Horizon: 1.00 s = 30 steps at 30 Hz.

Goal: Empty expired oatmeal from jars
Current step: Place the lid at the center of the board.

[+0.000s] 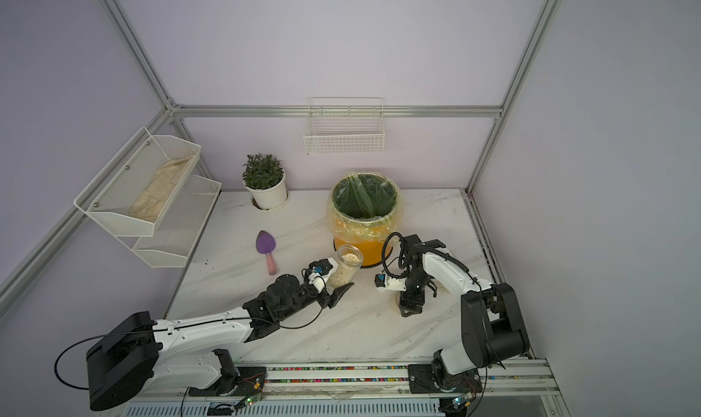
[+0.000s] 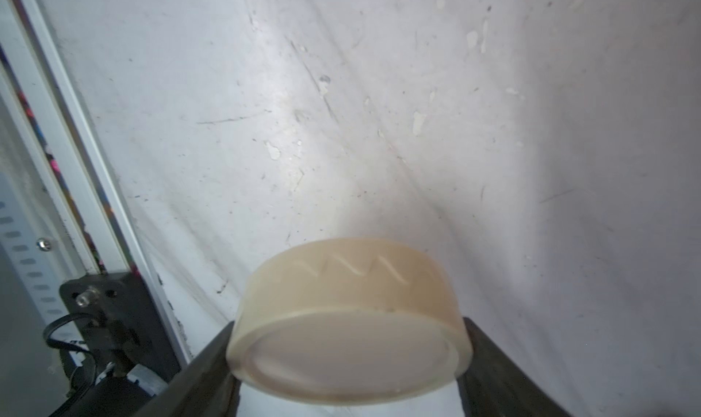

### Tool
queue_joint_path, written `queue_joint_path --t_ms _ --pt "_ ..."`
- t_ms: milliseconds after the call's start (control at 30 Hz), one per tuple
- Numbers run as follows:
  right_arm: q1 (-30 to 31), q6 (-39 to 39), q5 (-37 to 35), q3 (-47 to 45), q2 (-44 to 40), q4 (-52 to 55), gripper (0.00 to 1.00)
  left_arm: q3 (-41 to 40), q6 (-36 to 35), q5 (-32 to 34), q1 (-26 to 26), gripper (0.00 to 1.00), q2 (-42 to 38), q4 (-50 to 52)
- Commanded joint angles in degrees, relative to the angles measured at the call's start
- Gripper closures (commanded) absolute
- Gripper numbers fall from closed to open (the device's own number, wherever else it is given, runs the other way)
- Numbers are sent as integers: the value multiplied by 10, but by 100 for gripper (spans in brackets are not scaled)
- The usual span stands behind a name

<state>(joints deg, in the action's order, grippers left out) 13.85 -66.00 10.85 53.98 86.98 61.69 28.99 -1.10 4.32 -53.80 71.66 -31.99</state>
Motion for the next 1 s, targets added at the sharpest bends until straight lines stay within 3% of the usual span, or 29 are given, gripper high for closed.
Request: queue_joint_path --t_ms 0,300,433,833,967 --pt "-4 18 -20 -11 16 -43 35 -5 0 1 -3 100 -11 -120" --pt "-4 26 -29 -33 19 -71 22 -14 8 -1 -3 100 -13 -145" --pt "-4 34 -21 -27 3 -55 3 -17 11 -4 -3 100 -18 -145" --pt "-4 33 50 86 -95 149 3 -29 22 -16 -8 100 -20 -141" --pt "-4 29 131 148 -129 238 3 -36 27 -20 -15 100 -14 -141"
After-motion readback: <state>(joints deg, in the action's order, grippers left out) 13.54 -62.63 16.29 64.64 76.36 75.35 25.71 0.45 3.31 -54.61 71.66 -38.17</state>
